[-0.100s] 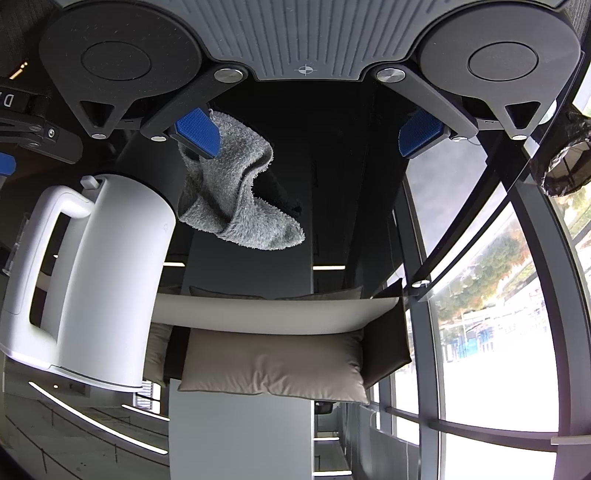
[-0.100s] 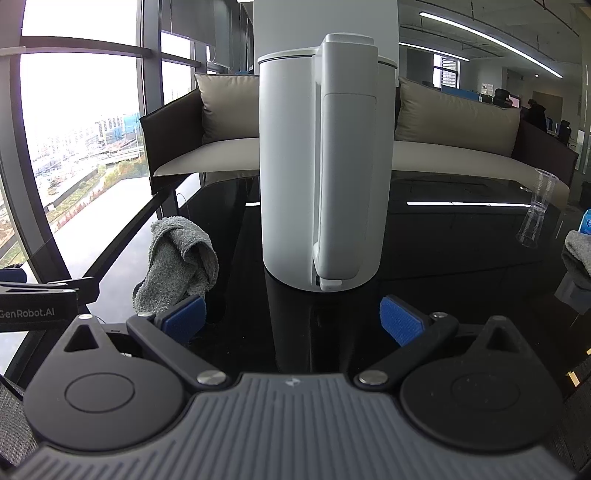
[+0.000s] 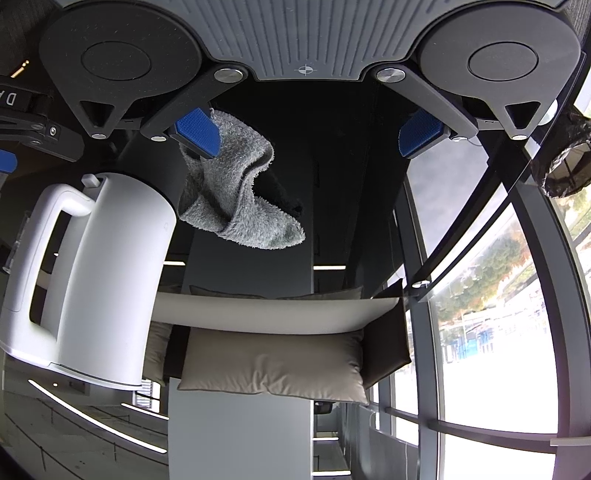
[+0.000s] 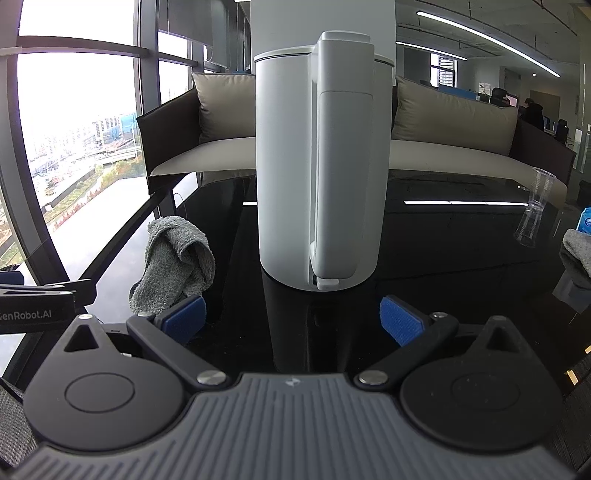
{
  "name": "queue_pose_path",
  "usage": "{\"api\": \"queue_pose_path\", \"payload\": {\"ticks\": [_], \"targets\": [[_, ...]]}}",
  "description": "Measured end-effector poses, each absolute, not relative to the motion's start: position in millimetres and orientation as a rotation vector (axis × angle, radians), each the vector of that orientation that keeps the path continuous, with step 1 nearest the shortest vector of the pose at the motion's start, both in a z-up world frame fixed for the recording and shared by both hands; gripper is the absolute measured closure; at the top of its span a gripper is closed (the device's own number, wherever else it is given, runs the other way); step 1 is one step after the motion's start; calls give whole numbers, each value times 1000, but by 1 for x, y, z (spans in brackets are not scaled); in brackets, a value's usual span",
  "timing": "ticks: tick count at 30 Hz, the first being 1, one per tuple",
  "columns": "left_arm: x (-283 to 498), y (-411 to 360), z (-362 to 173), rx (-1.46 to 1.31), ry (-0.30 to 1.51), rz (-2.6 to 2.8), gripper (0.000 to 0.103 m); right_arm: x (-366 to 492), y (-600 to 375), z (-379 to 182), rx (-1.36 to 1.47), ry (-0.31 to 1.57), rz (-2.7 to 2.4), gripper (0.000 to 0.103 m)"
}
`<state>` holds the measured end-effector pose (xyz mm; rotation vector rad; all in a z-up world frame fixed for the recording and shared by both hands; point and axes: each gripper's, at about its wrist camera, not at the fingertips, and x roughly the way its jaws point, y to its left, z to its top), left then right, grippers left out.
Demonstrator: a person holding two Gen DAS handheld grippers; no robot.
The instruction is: Clean container
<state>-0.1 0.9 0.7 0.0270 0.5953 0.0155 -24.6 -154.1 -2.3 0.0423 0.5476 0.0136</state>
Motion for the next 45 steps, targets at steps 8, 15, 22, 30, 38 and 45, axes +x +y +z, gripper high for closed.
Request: {"api": "queue_pose_path", "payload": {"ticks": [8, 15, 22, 30, 38, 45], "targets": [[-2, 2, 2, 5, 585, 24, 1, -25, -156, -4, 48, 559, 20, 0], [-1, -2, 2, 3, 589, 28, 1, -27, -154, -2, 39, 546, 10, 0], [-1, -5, 4, 4, 595, 34, 1, -27, -153, -2, 36, 548, 14, 0], [1, -10, 5, 11, 603, 36, 1, -26, -153, -2, 38, 549, 17, 0], [4, -13, 5, 12, 606, 33, 1, -25, -154, -2, 37, 549, 15, 0], [6, -13, 4, 12, 609, 26, 1, -24, -154, -2, 39, 550, 11, 0]]}}
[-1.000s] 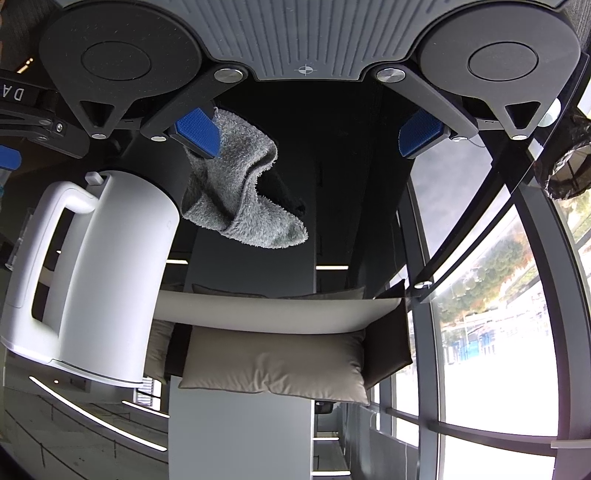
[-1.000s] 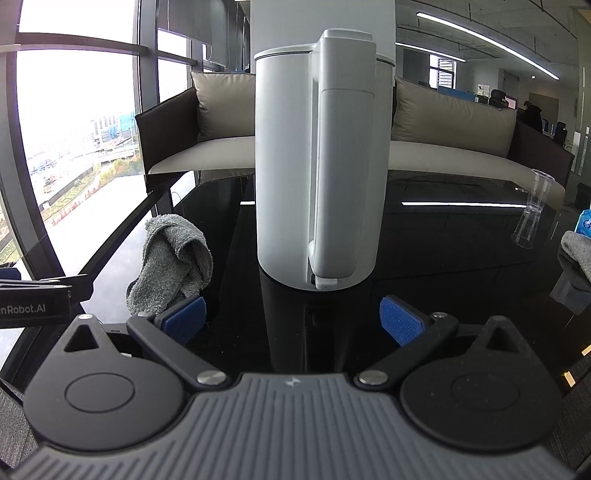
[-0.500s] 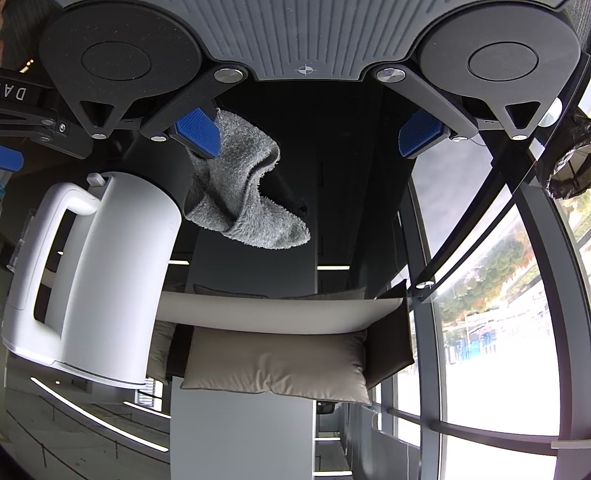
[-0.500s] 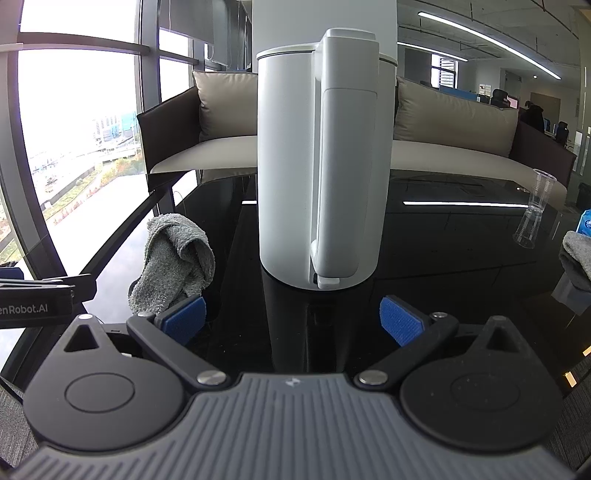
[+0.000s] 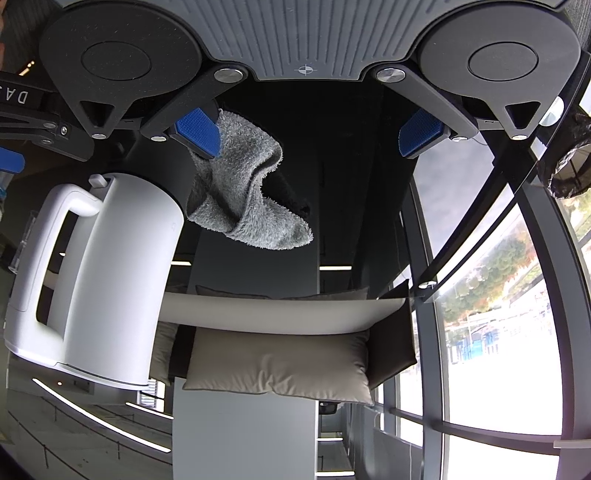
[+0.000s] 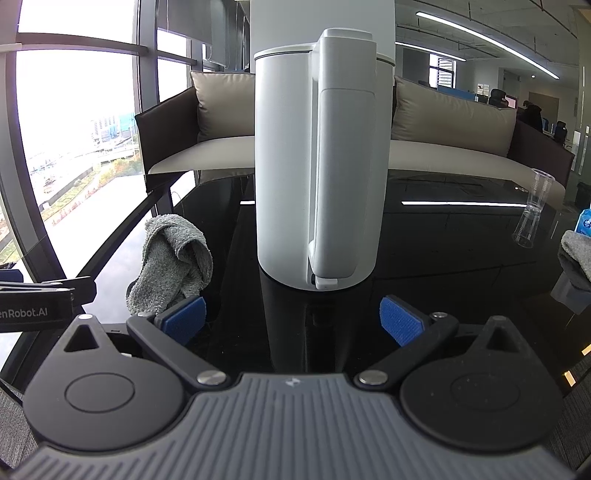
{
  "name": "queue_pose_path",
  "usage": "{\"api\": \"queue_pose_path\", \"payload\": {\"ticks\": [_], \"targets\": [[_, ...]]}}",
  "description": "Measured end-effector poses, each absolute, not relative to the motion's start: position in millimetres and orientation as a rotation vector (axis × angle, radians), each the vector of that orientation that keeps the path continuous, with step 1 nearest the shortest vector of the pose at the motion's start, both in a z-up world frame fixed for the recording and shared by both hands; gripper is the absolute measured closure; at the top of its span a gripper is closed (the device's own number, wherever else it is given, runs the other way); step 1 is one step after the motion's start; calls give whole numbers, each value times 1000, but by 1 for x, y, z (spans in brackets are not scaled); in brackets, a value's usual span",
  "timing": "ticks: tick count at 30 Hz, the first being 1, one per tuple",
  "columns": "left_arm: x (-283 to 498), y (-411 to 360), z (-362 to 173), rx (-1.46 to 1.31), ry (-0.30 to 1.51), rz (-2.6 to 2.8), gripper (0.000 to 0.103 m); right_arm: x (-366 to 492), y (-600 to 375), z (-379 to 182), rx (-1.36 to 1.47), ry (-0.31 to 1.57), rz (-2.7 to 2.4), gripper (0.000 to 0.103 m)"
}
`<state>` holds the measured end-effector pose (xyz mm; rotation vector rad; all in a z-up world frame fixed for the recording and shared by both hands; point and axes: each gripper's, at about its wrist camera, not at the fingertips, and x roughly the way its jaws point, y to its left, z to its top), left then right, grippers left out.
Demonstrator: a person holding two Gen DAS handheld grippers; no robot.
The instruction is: Clean container
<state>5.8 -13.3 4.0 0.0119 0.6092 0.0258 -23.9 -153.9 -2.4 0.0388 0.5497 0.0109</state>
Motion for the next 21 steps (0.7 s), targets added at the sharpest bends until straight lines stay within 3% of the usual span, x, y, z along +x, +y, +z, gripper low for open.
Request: {"api": "queue_pose_path", "payload": {"ticks": [21], "targets": [[8, -12, 2, 2, 617, 23, 1, -22, -153, -2, 29, 543, -12, 0]]}}
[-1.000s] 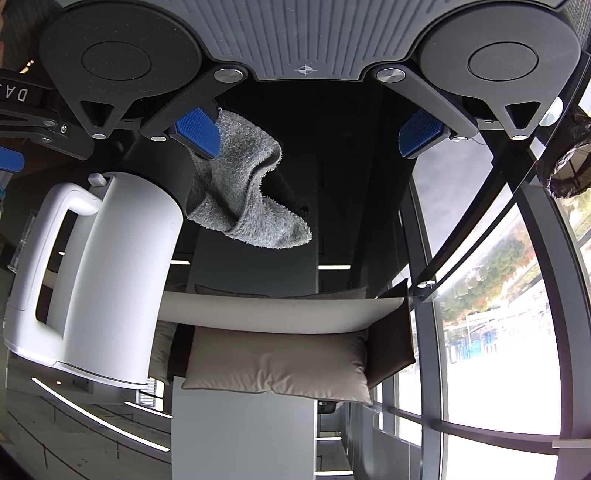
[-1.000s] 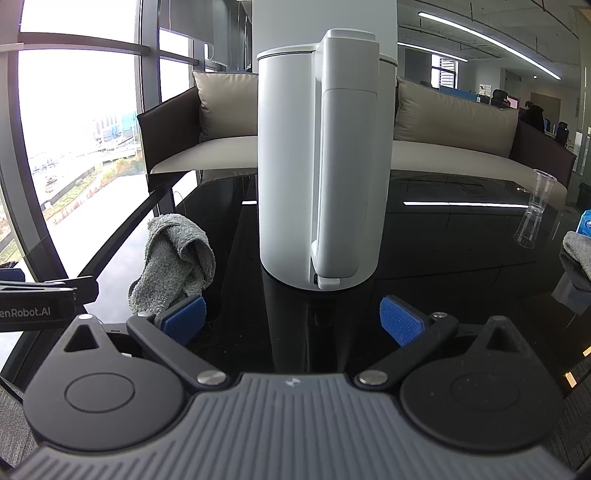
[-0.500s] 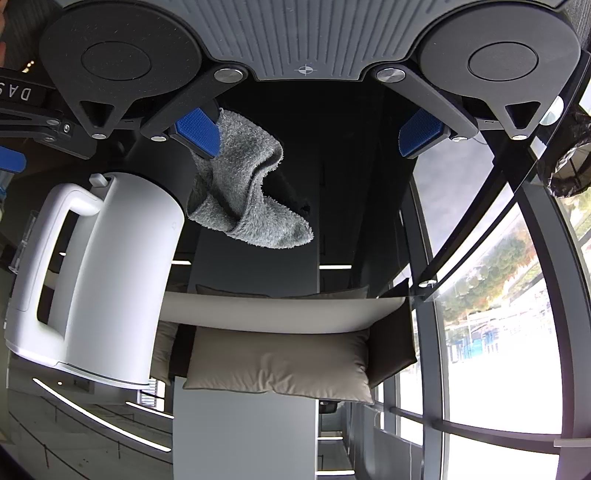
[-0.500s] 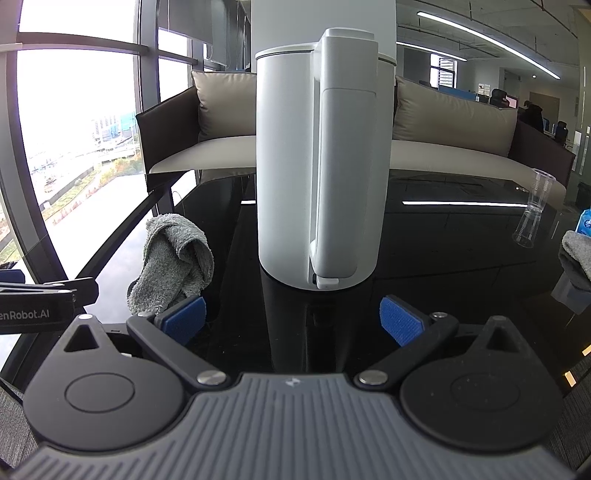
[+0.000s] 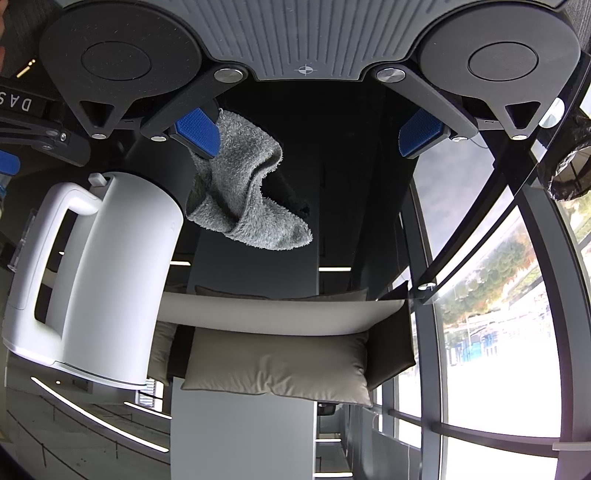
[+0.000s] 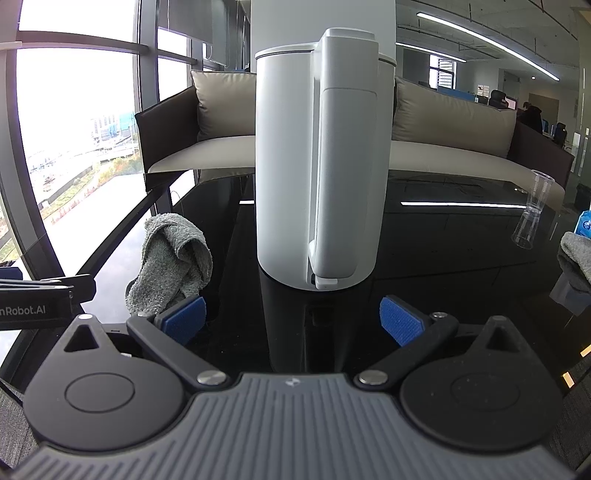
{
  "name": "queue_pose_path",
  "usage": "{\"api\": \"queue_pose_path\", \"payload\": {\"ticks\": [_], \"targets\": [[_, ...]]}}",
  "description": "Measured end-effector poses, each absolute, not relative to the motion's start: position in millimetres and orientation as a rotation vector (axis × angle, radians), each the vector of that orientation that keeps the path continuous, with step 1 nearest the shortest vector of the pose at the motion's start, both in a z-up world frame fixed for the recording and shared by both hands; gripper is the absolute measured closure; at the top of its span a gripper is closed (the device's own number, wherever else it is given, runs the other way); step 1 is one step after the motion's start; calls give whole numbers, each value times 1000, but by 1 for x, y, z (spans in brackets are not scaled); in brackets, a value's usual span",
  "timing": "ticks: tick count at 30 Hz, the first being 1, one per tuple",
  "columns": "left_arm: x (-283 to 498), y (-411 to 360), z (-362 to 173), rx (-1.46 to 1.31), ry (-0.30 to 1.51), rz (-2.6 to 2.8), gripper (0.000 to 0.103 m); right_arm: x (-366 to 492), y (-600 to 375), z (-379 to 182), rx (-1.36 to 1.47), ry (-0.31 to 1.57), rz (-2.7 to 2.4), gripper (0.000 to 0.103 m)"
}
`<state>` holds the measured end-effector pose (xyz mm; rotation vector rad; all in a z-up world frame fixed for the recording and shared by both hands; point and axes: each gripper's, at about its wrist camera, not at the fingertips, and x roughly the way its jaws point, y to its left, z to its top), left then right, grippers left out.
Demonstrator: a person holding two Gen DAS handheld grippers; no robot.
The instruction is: Clean container
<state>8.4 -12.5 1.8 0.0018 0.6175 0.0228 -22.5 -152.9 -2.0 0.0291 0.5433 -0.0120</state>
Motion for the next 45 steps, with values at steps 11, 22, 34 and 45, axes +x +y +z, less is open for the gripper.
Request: {"api": "queue_pose_path", "payload": {"ticks": [11, 22, 34, 45], "targets": [[6, -4, 2, -5, 621, 18, 1, -4, -148, 17, 3, 438, -253, 0], [6, 3, 3, -28, 616, 5, 1, 30, -153, 22, -28, 388, -498, 0], [11, -1, -3, -9, 645, -21, 1, 58, -161, 4, -63, 417, -560, 0], [9, -3, -5, -14, 644, -42, 1, 64, -170, -3, -55, 431, -636, 0]]}}
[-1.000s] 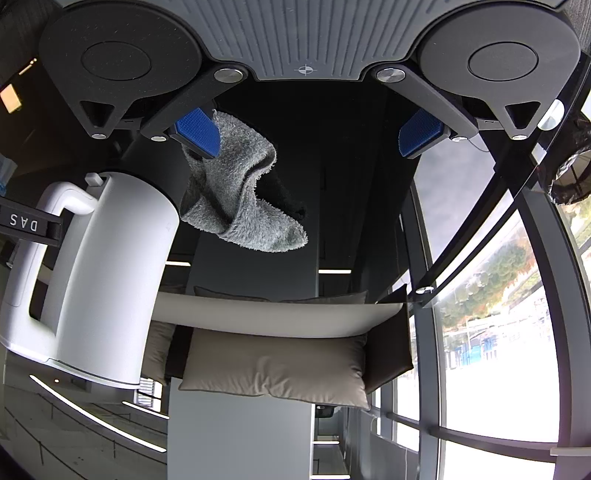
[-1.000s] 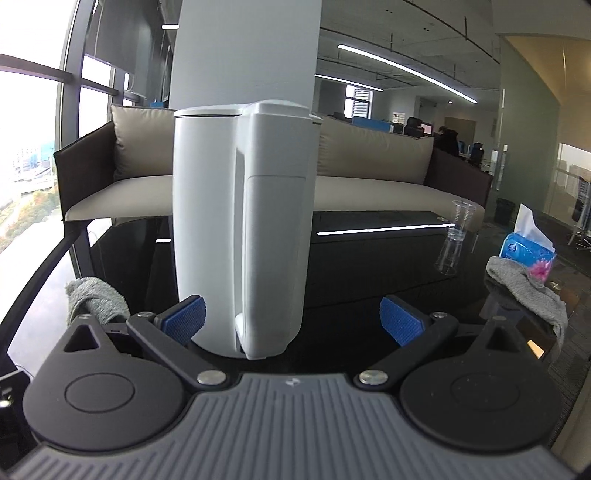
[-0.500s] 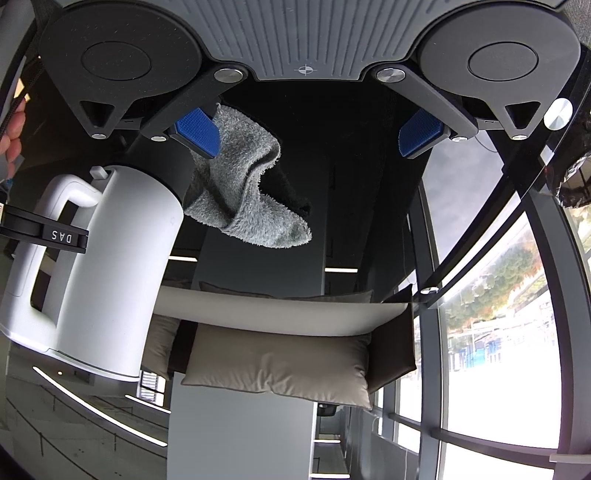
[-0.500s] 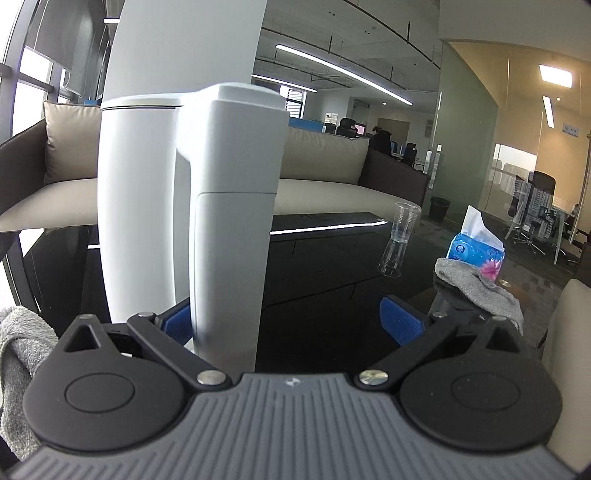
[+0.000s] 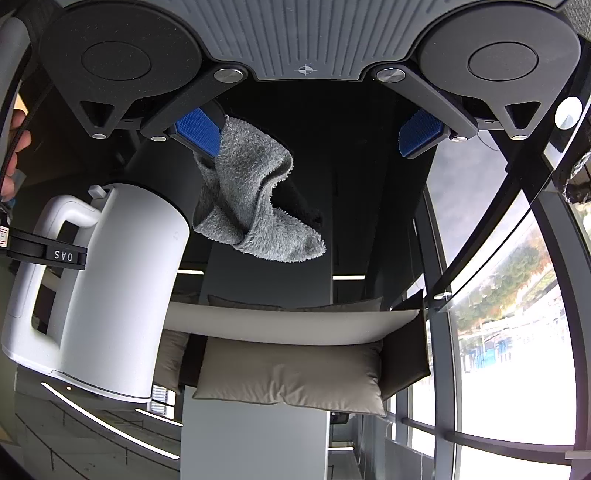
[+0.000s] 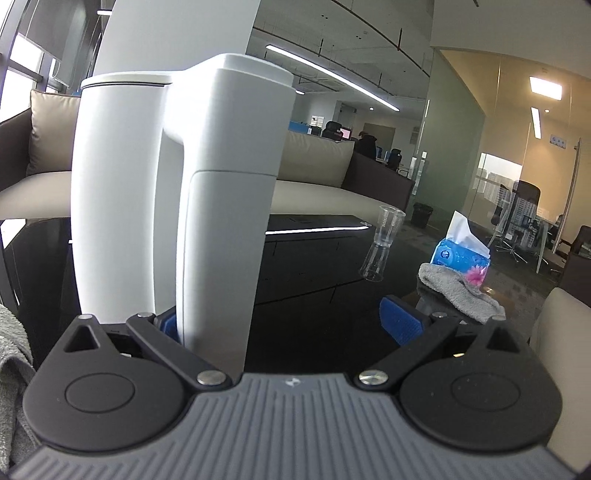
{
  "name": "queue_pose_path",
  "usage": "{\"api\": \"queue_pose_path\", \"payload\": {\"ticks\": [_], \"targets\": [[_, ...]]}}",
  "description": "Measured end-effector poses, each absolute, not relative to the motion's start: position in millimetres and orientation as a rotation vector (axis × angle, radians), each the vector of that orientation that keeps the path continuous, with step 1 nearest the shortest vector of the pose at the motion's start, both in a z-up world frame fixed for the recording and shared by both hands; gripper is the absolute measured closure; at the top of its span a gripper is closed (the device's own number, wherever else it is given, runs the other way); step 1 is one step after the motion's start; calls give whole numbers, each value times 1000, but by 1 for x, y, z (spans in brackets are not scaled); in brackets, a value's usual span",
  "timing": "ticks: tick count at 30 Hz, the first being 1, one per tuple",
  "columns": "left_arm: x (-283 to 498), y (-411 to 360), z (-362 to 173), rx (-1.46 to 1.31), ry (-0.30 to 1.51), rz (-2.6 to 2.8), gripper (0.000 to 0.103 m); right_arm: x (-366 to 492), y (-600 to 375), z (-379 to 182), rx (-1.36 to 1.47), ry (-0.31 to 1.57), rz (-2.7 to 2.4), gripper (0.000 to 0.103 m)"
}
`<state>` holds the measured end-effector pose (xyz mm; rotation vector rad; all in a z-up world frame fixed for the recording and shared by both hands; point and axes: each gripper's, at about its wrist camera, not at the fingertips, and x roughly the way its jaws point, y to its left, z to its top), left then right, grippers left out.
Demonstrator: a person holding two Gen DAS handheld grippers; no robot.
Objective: Clean container
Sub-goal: 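Move the right gripper to the white kettle handle while the left gripper approaches the grey towel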
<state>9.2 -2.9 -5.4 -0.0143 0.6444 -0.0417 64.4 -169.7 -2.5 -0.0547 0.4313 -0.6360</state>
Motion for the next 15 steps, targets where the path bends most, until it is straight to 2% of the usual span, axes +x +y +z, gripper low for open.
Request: {"api": "queue_pose_path", "payload": {"ticks": [10, 12, 14, 15], "targets": [[13, 2, -8, -72, 659, -46, 1, 69, -202, -4, 58, 447, -603, 1], [13, 1, -9, -70, 659, -45, 1, 71, -207, -4, 75, 448, -584, 11], [13, 0, -9, -66, 654, -43, 1, 74, -205, -3, 67, 443, -555, 33], [13, 0, -9, -63, 651, -41, 1, 76, -202, -3, 52, 439, -544, 41]]}}
